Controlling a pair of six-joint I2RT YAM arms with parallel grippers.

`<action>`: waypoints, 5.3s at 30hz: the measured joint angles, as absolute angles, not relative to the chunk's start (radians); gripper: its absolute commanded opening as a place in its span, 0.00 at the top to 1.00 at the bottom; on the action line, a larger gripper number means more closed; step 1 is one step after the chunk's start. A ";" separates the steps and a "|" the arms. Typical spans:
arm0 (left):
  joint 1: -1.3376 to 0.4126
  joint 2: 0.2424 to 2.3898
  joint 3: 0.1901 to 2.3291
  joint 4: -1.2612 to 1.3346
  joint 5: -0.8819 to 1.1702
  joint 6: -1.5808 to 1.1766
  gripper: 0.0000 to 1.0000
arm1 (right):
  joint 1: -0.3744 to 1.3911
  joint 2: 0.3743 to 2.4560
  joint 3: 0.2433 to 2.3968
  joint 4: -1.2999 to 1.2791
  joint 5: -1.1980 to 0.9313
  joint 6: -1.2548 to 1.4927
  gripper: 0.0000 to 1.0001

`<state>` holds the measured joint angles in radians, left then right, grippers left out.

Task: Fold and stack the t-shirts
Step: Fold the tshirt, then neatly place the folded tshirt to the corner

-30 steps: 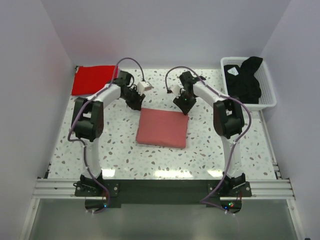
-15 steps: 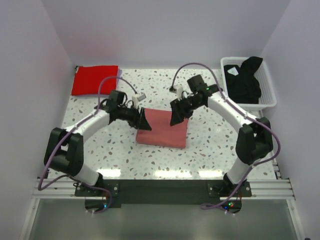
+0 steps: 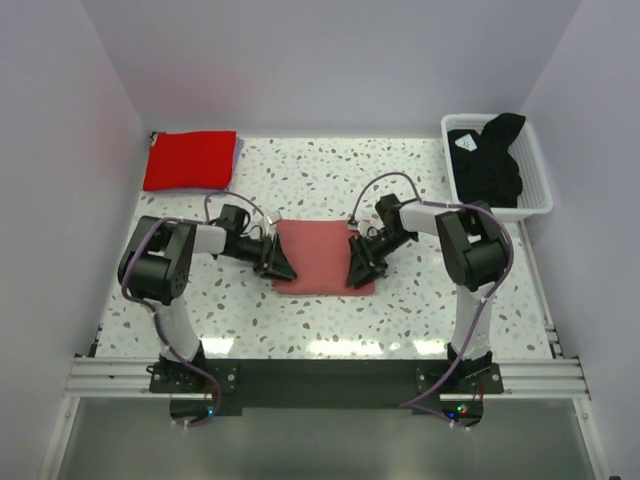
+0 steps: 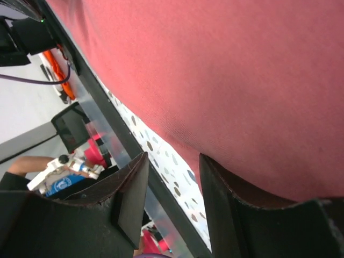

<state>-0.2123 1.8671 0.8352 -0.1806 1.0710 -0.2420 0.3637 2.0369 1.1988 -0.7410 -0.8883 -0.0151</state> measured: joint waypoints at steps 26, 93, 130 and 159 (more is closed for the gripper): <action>0.226 1.471 0.857 -0.527 0.633 -0.078 0.00 | 1.063 1.909 1.501 -0.605 -0.105 -0.237 0.53; -0.181 1.914 1.067 -0.009 0.496 -0.925 1.00 | 0.942 2.022 1.592 -0.347 -0.100 -0.192 0.47; -0.083 2.222 2.184 -0.584 0.104 0.102 1.00 | 0.657 1.662 1.382 -0.517 -0.070 -0.297 0.01; -0.084 2.122 2.191 -0.578 0.099 0.093 1.00 | 0.657 1.682 1.403 -0.549 -0.073 -0.297 0.01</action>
